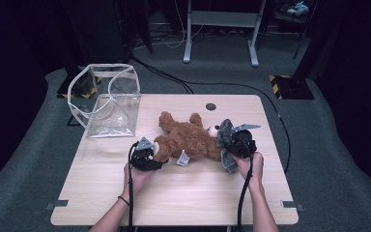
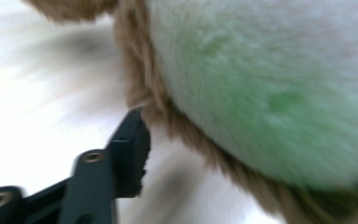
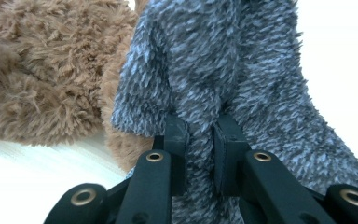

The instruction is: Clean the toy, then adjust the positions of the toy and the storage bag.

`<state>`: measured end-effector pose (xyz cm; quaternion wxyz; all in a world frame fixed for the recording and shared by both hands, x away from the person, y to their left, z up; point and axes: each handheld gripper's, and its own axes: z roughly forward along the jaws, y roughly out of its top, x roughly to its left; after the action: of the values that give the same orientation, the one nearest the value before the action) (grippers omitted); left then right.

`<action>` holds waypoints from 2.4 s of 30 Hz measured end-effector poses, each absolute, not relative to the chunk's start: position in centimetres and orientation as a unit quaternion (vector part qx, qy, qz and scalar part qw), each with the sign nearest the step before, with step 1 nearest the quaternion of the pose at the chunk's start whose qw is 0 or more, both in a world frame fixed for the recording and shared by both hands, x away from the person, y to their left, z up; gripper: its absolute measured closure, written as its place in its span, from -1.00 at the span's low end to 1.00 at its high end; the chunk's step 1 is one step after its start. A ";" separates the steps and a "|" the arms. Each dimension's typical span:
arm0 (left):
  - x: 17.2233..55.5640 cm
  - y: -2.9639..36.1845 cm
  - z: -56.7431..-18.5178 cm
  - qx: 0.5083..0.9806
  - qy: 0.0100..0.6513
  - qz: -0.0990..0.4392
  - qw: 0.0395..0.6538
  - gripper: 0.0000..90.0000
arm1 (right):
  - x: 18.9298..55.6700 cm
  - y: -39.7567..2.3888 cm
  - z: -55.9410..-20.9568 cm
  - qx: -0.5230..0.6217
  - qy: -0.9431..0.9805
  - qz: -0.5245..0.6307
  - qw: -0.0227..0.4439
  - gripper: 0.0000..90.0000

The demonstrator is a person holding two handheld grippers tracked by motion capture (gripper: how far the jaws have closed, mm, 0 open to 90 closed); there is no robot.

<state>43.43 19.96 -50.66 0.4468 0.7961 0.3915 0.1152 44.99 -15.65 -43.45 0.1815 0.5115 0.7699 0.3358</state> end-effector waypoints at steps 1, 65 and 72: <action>43.2 20.0 -50.8 0.797 0.394 0.114 0.442 -0.15 | 44.9 -15.7 -43.5 0.505 0.773 0.337 0.184 0.75; 42.2 23.3 -51.8 0.812 0.416 0.123 0.390 -0.70 | 39.6 -23.5 -47.1 0.572 0.740 0.306 0.177 -0.92; 42.3 23.8 -49.7 0.814 0.403 0.130 0.398 -0.72 | 41.3 -22.0 -45.2 0.553 0.745 0.323 0.187 -0.91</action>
<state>42.34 23.78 -49.65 0.3984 0.8138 0.4028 0.1295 41.29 -22.02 -45.22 0.1868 0.5528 0.7453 0.3226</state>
